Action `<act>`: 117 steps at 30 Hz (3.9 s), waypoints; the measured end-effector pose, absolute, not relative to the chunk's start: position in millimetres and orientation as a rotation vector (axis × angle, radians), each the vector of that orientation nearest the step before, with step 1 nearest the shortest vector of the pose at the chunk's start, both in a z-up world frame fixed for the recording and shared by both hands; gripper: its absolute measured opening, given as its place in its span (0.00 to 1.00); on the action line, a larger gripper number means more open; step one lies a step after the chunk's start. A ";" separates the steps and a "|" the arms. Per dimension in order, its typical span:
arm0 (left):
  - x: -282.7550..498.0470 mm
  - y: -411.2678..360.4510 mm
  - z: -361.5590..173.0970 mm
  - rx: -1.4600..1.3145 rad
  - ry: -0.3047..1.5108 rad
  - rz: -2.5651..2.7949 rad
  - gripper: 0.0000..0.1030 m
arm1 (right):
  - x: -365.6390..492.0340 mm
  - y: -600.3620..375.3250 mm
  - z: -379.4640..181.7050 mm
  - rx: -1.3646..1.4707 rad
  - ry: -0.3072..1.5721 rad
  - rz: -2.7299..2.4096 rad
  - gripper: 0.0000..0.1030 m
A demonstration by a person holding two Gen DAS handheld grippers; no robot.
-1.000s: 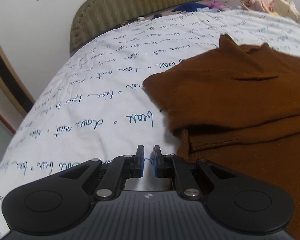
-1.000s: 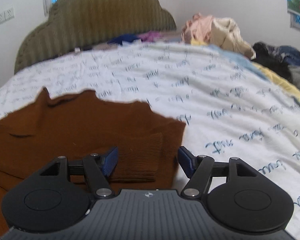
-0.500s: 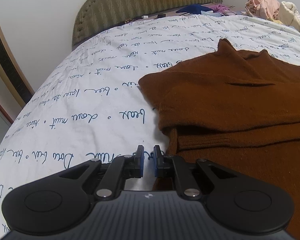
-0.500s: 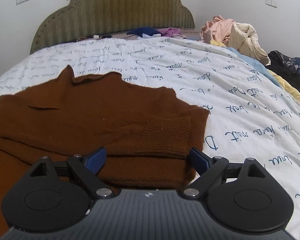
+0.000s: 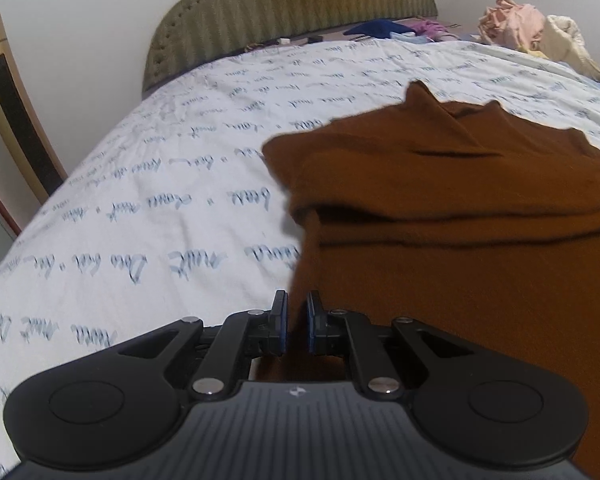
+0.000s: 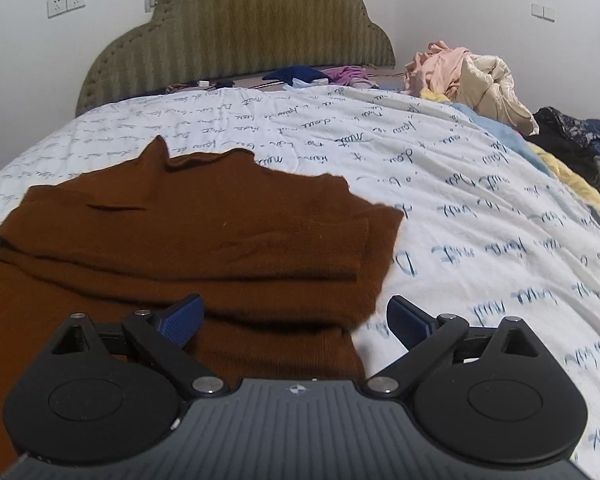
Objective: Fold small clothes
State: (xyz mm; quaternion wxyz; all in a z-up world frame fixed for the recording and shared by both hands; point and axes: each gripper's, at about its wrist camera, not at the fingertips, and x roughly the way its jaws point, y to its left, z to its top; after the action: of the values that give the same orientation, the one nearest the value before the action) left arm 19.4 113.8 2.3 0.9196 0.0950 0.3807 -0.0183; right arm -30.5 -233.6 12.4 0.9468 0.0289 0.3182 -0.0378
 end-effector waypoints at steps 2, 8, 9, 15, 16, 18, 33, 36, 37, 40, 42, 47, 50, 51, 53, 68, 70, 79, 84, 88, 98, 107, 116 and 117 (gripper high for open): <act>10.1 112.9 0.5 0.196 0.779 -0.048 0.09 | -42.9 -236.1 11.4 0.067 0.658 -0.073 0.93; -6.1 117.7 -2.1 0.198 0.769 -0.081 0.09 | -79.5 -247.0 4.6 0.098 0.705 -0.053 0.91; -7.3 120.8 -2.8 0.192 0.771 -0.090 0.09 | -85.5 -250.1 3.5 0.115 0.713 -0.047 0.90; -20.3 142.0 -4.7 0.128 0.763 -0.192 0.28 | -116.4 -264.2 -3.4 0.247 0.767 0.037 0.88; -22.9 144.6 -5.1 0.115 0.757 -0.210 0.35 | -121.8 -262.8 -4.0 0.249 0.773 0.056 0.88; -28.7 149.8 -5.8 0.080 0.743 -0.235 0.52 | -131.1 -257.3 -3.3 0.240 0.778 0.081 0.88; -54.7 142.2 -4.8 0.082 0.831 -0.240 0.25 | -157.7 -221.5 -0.3 0.212 0.782 0.177 0.25; -54.4 134.8 4.7 0.085 0.810 -0.239 0.08 | -156.3 -231.8 2.2 0.261 0.763 0.175 0.15; -52.9 133.9 8.5 0.075 0.799 -0.238 0.07 | -154.9 -233.7 4.1 0.260 0.751 0.169 0.13; -44.6 133.3 22.6 0.029 0.768 -0.249 0.06 | -149.2 -238.1 13.2 0.243 0.711 0.145 0.12; -40.3 130.8 32.0 0.020 0.725 -0.239 0.05 | -142.7 -241.9 19.9 0.233 0.682 0.136 0.12; -17.0 125.1 40.6 0.047 0.650 -0.134 0.03 | -116.2 -254.6 26.8 0.210 0.632 0.071 0.11; -4.7 126.4 33.7 0.066 0.682 -0.089 0.03 | -99.5 -261.2 20.7 0.215 0.637 0.034 0.11; -4.4 128.5 32.0 0.060 0.702 -0.102 0.03 | -95.7 -262.5 17.6 0.223 0.650 0.031 0.11; -11.0 138.7 30.8 -0.006 0.725 -0.177 0.04 | -93.9 -265.8 12.4 0.264 0.673 0.041 0.12; -95.1 199.4 -4.8 -0.178 0.870 -0.389 0.74 | -168.0 -279.7 -2.7 0.381 0.805 0.210 0.72; -105.3 198.4 -8.2 -0.194 0.882 -0.434 0.75 | -178.7 -275.8 -4.0 0.371 0.826 0.258 0.72; -135.6 165.9 -12.0 -0.136 0.923 -0.623 0.71 | -203.1 -221.1 -3.3 0.158 0.848 0.367 0.64; -126.1 169.8 -11.6 -0.213 0.971 -0.606 0.12 | -200.7 -227.0 -0.3 0.232 0.847 0.366 0.19; -133.4 166.3 7.5 -0.190 0.887 -0.601 0.11 | -203.0 -229.1 10.8 0.257 0.800 0.364 0.18; -147.9 172.4 71.5 -0.172 0.603 -0.614 0.10 | -221.3 -246.2 83.8 0.279 0.581 0.401 0.18; -112.5 143.3 94.1 -0.115 0.575 -0.572 0.10 | -193.1 -249.6 77.7 0.311 0.586 0.354 0.18; -65.7 110.7 99.7 -0.020 0.600 -0.455 0.10 | -160.4 -250.2 88.4 0.303 0.525 0.314 0.18; -60.4 107.8 97.6 -0.014 0.611 -0.446 0.10 | -156.7 -250.6 87.7 0.303 0.525 0.305 0.18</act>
State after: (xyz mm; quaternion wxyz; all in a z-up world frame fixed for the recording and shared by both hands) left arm -60.4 107.8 97.6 0.9293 -0.0070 0.2983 -0.2177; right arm -156.7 -250.6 87.7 0.9429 0.1488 0.2577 0.1496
